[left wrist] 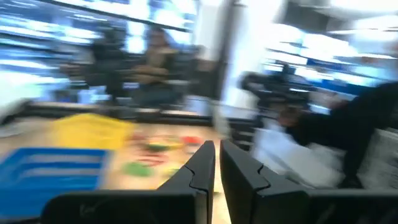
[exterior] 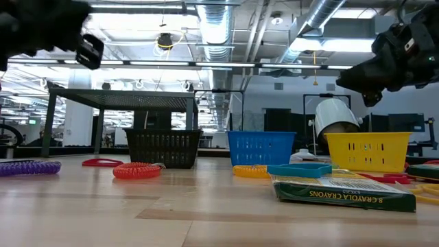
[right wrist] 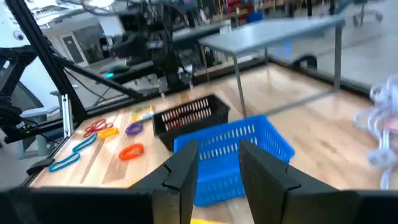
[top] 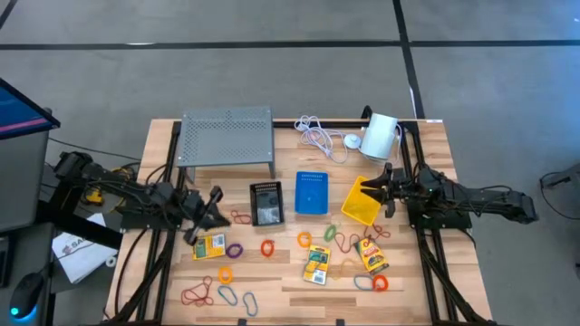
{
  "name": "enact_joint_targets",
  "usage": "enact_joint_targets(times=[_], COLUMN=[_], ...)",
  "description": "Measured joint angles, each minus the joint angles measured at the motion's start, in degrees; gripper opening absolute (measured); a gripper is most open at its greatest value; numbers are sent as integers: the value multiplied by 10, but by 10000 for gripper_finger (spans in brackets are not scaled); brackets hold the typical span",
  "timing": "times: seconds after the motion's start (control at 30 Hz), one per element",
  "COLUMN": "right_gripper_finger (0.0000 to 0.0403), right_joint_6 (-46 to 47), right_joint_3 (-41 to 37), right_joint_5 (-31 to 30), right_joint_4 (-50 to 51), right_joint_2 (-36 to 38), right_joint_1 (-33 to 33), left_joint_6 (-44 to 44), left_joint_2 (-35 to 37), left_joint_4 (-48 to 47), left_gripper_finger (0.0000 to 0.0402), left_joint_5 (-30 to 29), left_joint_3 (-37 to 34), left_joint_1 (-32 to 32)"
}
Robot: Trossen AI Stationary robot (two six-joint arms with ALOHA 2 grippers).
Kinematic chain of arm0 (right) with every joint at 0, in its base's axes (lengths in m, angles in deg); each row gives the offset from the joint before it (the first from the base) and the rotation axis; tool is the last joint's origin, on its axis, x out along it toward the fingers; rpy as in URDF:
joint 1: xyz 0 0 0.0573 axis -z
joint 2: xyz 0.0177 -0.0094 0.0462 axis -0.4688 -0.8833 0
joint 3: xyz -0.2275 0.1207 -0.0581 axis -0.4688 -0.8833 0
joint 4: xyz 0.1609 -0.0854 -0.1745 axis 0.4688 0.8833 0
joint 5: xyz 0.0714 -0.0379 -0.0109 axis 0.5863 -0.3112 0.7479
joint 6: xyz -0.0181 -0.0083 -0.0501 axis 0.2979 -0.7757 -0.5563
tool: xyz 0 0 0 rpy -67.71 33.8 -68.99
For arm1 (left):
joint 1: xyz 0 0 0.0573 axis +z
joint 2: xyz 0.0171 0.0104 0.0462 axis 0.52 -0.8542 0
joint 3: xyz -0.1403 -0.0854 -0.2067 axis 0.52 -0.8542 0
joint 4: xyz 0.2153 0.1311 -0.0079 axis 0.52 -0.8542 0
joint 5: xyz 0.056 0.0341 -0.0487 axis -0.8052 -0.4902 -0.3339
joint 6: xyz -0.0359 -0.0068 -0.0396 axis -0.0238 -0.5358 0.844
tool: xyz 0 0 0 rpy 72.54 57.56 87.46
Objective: Pick & Place Office Desk Supplies
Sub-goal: Put the green stretchable key holder into the yellow basket
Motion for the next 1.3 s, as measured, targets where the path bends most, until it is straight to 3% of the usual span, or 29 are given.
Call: enact_joint_targets(times=[0.1,0.2,0.37,0.5,0.63,1.1,1.3], right_gripper_finger=[111,111,111,111,111,111,111], right_joint_6=[0,-11,-58,-46,-37,-54,-23], right_joint_3=[18,46,113,173,226,462,556], right_joint_5=[19,24,25,23,22,21,-60], right_joint_4=[-4,-2,56,148,181,276,375], right_joint_2=[0,0,-1,-42,-123,-525,-649], right_joint_1=[-2,-10,-33,-49,-70,-218,-256], left_joint_6=[-1,-2,-80,-59,-17,52,48], left_joint_2=[0,0,0,0,-1,-117,-133], left_joint_4=[-6,-5,-5,-4,-5,21,54], left_gripper_finger=[21,21,21,21,21,21,21], left_joint_5=[-80,-123,-133,-147,-186,-187,-170], left_joint_3=[0,0,0,0,0,0,0], left_joint_1=[0,0,0,0,10,46,46])
